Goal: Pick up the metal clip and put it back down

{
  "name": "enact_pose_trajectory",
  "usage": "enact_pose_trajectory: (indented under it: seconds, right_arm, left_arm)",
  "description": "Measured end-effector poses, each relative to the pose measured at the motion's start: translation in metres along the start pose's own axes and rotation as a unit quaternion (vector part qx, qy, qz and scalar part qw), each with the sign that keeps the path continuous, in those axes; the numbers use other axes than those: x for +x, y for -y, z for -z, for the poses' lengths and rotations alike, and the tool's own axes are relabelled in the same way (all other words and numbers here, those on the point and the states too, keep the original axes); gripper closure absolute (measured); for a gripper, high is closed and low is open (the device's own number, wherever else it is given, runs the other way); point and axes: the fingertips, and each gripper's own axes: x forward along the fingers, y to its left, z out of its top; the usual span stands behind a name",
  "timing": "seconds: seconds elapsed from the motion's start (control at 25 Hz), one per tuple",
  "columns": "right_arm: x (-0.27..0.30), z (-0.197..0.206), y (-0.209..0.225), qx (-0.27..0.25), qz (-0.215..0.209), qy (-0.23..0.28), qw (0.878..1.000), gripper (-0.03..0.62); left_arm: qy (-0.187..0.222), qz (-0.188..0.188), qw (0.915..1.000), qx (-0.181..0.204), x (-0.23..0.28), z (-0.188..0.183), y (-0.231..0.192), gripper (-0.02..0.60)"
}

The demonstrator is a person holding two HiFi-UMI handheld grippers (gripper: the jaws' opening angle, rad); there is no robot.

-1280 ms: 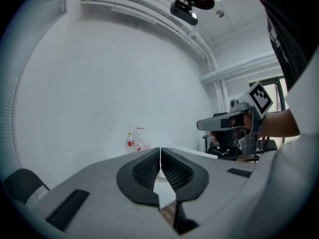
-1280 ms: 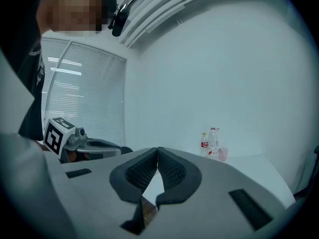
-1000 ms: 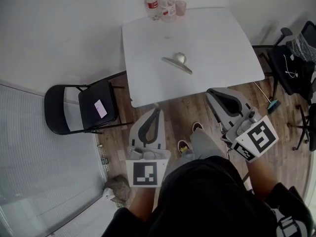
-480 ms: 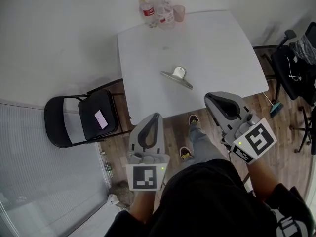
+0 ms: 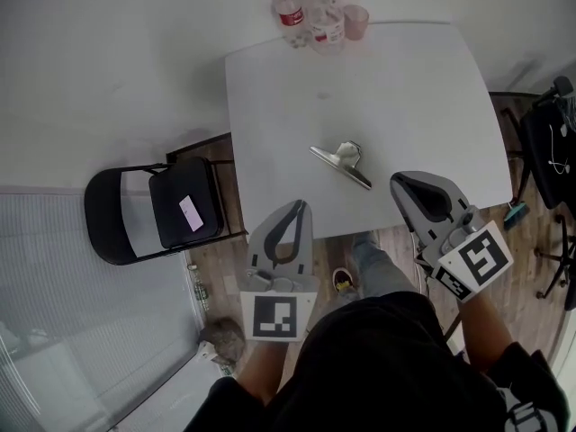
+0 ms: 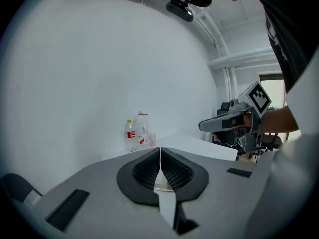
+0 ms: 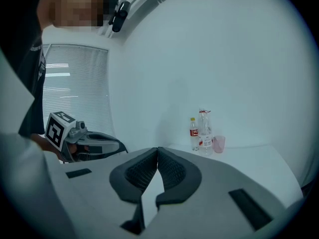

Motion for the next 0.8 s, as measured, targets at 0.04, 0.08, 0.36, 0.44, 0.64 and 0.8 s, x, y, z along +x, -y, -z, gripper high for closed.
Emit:
enact_pose_trajectory:
  seconds: [0.04,0.08,0.36,0.44,0.64,0.8]
  right_arm:
    - [0.005,0.002,0.006,0.003,0.000,-0.004,1.000,0.576]
    - [0.010,0.004,0.012,0.007,-0.001,-0.009,1.000,0.576]
    - [0.035,0.023,0.045,0.031,-0.036,-0.057,0.997,0.576]
    - [0.038,0.025,0.049,0.034,-0.054,-0.060,0.996,0.576]
    - [0.045,0.029,0.060,0.056,-0.090,-0.058,0.993,0.576]
    - [0.051,0.028,0.076,0.067,-0.098,-0.059,0.991,0.574]
  left_arm:
    - [-0.005,-0.003,1.0000,0.001,0.006,0.001,-0.003,0.558]
    - [-0.012,-0.005,0.9999,0.003,0.013,0.003,-0.006,0.560]
    - [-0.068,-0.014,0.9975,0.014,0.053,0.015,-0.016,0.560]
    - [-0.074,-0.015,0.9971,0.009,0.061,0.017,-0.015,0.560]
    - [-0.113,-0.023,0.9926,0.039,0.070,0.026,-0.018,0.560]
    - [-0.115,-0.035,0.9926,0.020,0.082,0.026,-0.019,0.559]
